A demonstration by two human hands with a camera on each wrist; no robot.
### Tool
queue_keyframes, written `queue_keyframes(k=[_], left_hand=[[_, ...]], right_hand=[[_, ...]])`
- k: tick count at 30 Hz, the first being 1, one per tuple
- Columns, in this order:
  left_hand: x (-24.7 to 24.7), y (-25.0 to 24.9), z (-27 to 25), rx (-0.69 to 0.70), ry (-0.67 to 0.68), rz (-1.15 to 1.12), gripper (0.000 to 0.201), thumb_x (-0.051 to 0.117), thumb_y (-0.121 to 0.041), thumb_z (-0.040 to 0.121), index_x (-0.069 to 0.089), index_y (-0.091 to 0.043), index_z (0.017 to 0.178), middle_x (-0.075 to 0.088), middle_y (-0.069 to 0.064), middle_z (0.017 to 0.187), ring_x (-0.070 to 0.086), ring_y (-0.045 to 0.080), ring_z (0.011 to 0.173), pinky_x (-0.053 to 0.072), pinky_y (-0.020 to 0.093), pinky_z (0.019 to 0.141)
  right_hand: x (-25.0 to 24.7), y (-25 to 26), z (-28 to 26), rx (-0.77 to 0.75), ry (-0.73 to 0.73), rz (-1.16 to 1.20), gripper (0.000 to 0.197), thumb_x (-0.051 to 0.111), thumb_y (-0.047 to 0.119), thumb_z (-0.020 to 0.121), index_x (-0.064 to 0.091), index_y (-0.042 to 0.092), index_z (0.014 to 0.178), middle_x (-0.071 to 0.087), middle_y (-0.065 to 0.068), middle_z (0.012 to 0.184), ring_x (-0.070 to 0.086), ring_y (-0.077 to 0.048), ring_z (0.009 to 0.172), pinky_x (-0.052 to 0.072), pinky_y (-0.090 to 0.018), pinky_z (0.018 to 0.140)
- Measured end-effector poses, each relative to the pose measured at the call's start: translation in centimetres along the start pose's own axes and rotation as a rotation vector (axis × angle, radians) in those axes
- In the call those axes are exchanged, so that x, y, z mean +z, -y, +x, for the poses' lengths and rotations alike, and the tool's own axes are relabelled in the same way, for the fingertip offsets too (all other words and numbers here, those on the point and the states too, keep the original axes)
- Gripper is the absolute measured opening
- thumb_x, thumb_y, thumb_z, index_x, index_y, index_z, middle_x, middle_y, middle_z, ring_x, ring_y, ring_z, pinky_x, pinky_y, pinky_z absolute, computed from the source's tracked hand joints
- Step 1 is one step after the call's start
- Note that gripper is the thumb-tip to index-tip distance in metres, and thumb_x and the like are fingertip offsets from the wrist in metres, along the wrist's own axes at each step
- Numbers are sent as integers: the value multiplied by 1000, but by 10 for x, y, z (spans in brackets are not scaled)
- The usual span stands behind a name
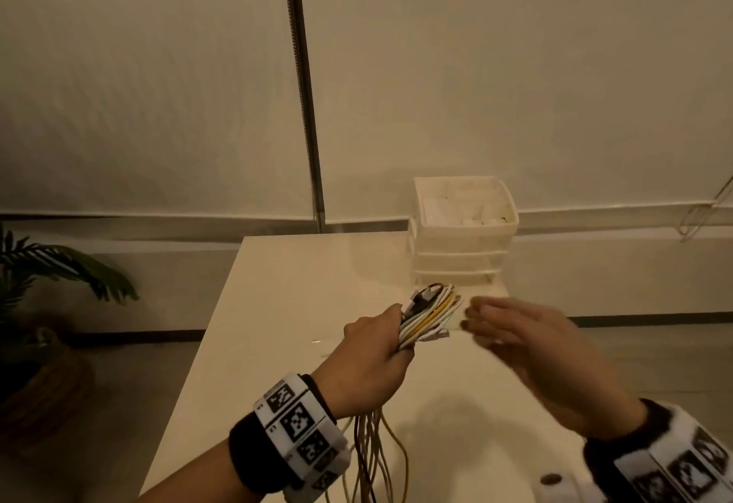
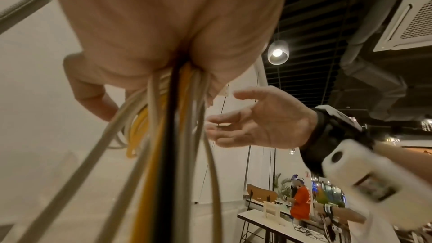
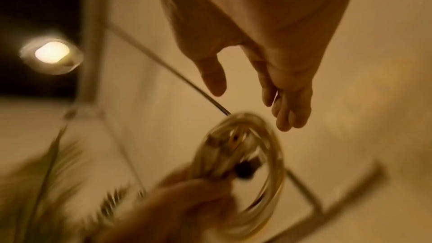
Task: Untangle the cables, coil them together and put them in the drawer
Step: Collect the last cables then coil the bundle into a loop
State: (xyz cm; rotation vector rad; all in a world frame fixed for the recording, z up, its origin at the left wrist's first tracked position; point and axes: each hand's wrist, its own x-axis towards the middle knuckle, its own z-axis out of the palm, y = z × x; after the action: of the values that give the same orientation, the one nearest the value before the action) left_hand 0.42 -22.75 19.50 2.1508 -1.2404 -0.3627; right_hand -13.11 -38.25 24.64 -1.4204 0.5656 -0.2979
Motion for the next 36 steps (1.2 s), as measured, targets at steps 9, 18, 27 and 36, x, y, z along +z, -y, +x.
queue_keyframes(k=[9,18,27,36], left_hand=[[-7,-18,17,28,270,122,27,50,-22,90,60,-9,111,66,10,103,62,29,90,53,42,80],[-27,-18,12,-176,270,-236,47,71,-11,80,34,-14,108,69,15,97,65,18,74,55,40,70],[-40,-16,19,-133,299,-475,46,67,1,80,35,-19,107,64,6,73,58,16,51,50,29,50],[-25,-1,3,-133,55,-711,26,71,1,80,62,1,105,69,24,91,72,37,83,60,48,81]], right_hand=[[54,0,14,-541,335,-1644,83,61,17,82,13,10,149,48,-5,133,47,-24,125,26,-45,116],[47,-4,41,-272,435,-1267,52,72,32,73,45,22,116,66,4,95,64,-15,81,57,-38,70],[41,10,48,-203,575,-1042,18,69,22,69,69,12,84,72,-8,76,68,-23,67,57,-48,67],[22,20,49,40,442,-531,6,64,1,80,66,-5,80,60,-17,63,57,-27,51,52,-35,55]])
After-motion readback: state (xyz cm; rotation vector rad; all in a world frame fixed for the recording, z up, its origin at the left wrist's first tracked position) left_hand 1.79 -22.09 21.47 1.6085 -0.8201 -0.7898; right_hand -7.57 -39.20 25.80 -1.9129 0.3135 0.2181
